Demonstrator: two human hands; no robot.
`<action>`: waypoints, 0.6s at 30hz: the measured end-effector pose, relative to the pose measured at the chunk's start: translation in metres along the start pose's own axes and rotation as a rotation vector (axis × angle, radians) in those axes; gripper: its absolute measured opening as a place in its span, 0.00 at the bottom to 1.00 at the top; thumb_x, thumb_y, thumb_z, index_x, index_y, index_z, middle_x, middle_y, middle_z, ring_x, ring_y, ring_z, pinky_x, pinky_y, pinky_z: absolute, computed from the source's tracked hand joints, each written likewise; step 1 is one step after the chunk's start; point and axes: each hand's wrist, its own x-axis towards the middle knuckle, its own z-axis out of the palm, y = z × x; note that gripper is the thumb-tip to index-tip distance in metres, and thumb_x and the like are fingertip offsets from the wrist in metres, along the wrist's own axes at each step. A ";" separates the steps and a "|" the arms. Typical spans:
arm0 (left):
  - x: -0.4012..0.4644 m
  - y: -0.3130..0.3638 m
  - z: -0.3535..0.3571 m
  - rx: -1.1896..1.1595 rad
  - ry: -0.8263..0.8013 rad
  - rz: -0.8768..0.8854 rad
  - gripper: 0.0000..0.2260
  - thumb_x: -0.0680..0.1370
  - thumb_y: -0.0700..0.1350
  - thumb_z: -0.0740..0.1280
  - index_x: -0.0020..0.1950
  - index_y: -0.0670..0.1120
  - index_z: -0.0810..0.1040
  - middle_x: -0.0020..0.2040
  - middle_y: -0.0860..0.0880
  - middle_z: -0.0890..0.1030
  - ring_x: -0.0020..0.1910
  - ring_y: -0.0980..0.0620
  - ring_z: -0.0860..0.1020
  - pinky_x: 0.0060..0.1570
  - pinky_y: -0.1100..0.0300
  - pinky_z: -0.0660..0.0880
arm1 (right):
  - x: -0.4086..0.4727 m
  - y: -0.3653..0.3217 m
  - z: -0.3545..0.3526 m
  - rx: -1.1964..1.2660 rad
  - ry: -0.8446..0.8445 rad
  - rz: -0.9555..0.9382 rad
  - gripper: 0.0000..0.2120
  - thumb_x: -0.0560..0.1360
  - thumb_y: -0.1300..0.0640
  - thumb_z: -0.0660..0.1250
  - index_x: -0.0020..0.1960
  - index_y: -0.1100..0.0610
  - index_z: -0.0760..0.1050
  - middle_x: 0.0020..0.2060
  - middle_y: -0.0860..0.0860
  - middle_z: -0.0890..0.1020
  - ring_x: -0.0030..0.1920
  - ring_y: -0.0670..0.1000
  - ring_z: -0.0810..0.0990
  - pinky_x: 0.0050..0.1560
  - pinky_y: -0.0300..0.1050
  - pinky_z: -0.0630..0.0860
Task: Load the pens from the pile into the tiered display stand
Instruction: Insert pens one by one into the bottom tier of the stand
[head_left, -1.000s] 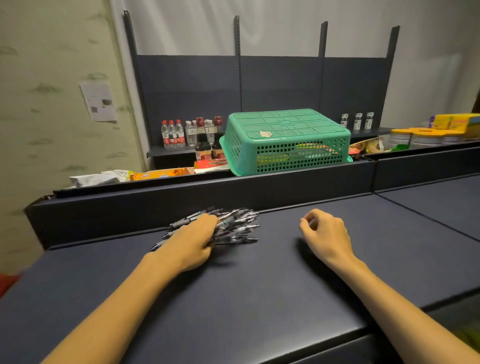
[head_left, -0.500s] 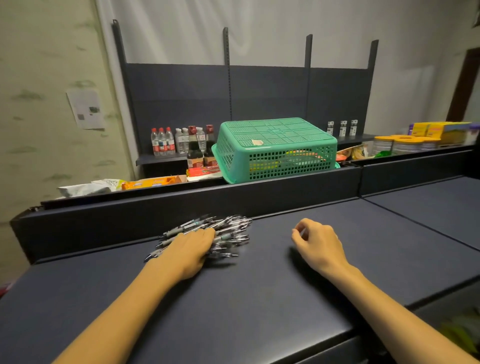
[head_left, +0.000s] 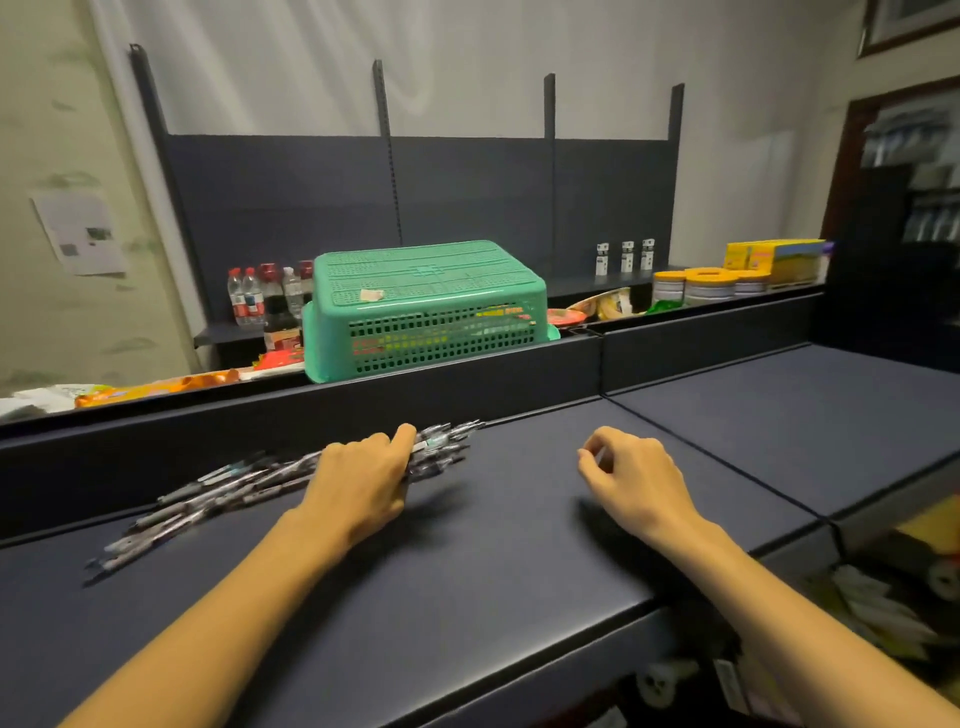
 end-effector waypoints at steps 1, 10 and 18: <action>0.012 0.020 0.000 0.030 -0.003 0.020 0.16 0.67 0.44 0.73 0.51 0.44 0.74 0.33 0.47 0.78 0.29 0.42 0.78 0.27 0.59 0.60 | 0.003 0.018 -0.012 0.006 0.003 -0.003 0.07 0.77 0.50 0.64 0.44 0.52 0.76 0.35 0.48 0.81 0.39 0.54 0.79 0.38 0.46 0.74; 0.113 0.209 -0.002 0.027 0.102 0.092 0.21 0.55 0.37 0.75 0.45 0.45 0.73 0.28 0.47 0.73 0.22 0.42 0.73 0.21 0.63 0.53 | 0.030 0.184 -0.129 -0.023 0.034 -0.003 0.07 0.77 0.50 0.65 0.46 0.52 0.78 0.35 0.46 0.80 0.40 0.52 0.79 0.42 0.50 0.78; 0.210 0.340 0.017 -0.054 0.209 0.230 0.20 0.60 0.41 0.74 0.47 0.47 0.69 0.29 0.48 0.74 0.23 0.43 0.73 0.21 0.62 0.57 | 0.060 0.307 -0.197 -0.037 0.061 0.064 0.06 0.76 0.49 0.66 0.45 0.50 0.78 0.34 0.44 0.79 0.38 0.49 0.78 0.41 0.51 0.79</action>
